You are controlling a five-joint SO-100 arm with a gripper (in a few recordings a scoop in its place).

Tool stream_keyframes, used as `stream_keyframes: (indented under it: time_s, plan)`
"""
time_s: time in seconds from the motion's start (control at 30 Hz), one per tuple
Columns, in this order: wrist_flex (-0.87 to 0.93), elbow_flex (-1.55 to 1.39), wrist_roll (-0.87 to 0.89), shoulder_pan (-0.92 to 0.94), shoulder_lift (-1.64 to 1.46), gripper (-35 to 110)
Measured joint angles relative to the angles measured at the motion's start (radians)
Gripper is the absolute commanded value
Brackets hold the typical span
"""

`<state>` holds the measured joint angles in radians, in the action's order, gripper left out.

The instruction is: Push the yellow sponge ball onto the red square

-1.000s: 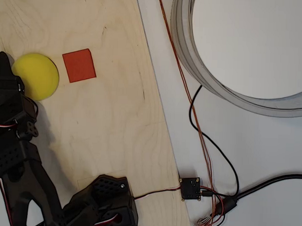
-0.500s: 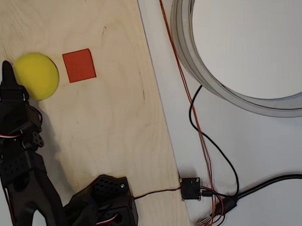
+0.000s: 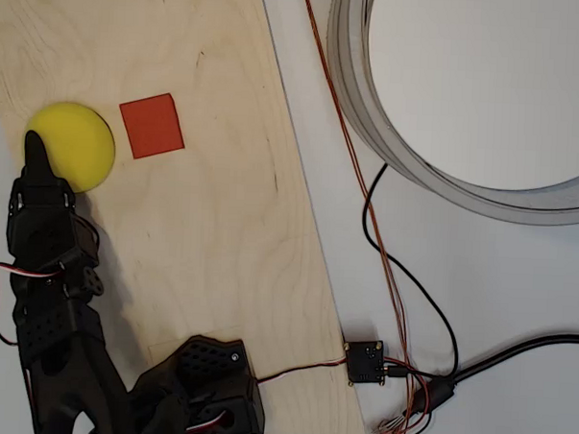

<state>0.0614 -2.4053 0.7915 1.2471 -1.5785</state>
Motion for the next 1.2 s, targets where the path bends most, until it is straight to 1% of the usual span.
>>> stream_keyframes:
  time_s: [1.2]
  plan:
    - [0.0,-0.054,-0.003,0.156,-0.057,21]
